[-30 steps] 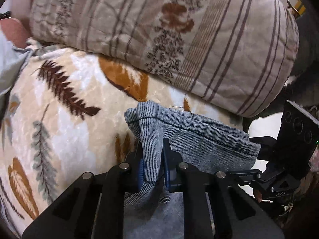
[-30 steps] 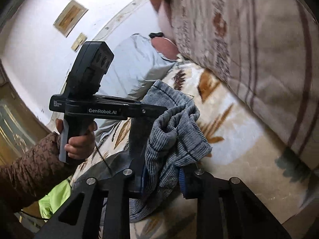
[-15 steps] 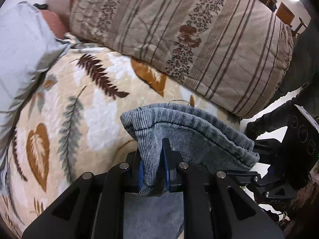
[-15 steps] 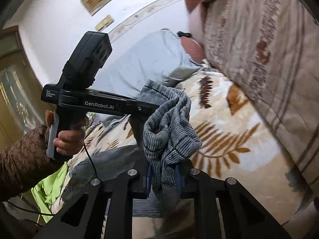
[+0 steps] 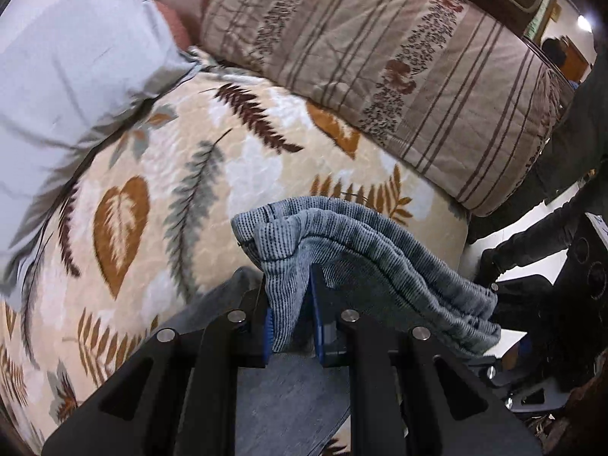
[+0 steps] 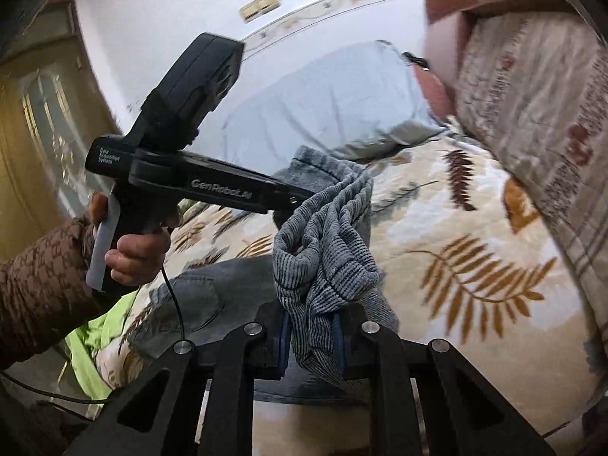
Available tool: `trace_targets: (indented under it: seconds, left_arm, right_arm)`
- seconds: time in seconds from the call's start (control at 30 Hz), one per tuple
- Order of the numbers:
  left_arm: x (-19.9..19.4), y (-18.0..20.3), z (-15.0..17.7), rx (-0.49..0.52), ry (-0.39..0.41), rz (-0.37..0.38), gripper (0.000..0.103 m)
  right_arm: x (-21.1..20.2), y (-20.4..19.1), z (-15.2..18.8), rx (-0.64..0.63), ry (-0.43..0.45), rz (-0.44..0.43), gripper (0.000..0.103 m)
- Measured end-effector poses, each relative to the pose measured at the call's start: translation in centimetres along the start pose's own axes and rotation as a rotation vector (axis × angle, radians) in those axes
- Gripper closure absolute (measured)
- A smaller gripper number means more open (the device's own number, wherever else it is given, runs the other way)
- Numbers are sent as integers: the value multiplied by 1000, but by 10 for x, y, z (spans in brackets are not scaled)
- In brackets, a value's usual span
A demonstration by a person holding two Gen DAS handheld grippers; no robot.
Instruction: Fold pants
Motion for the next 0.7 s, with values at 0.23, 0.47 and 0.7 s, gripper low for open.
trace_targets:
  seconds: [0.23,0.47,0.7]
  left_arm:
    - [-4,-32,35,-54,-14,-23,89]
    - [9,-60,69,-115,-44,-27,89]
    - [28,-75,93,-147,-76,-29,88]
  right_arm:
    - [30,-39,8,-65,-82,-36,86]
    - [68,-62,23,-125,-171,-32,86]
    - [94,-74,39,-195,-246,-1,85]
Point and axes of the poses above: each gripper's, at about its wrist camera, not at the fingertips, and x roughly the way its jaws point, y to its right, z to its underside, the point moved 4 cm from there along x, roughly the way its jaws point, and after that the axes turned 9 degrees about -z, right-handed, at the moved point
